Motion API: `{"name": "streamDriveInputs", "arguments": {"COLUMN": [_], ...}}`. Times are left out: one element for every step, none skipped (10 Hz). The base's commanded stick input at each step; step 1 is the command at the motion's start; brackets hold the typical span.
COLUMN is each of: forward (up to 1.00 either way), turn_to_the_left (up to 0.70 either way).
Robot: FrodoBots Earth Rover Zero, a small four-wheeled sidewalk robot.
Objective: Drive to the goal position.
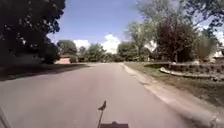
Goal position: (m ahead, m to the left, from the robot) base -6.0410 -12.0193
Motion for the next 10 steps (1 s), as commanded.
{"name": "streamDriveInputs", "arguments": {"forward": [0.7, 0.7, 0.7, 0.7, 0.7, 0.7, 0.7, 0.7, 0.7, 0.7], "turn_to_the_left": [0.0, 0.0, 0.0, 0.0, 0.0, 0.0, 0.0, 0.0, 0.0, 0.0]}}
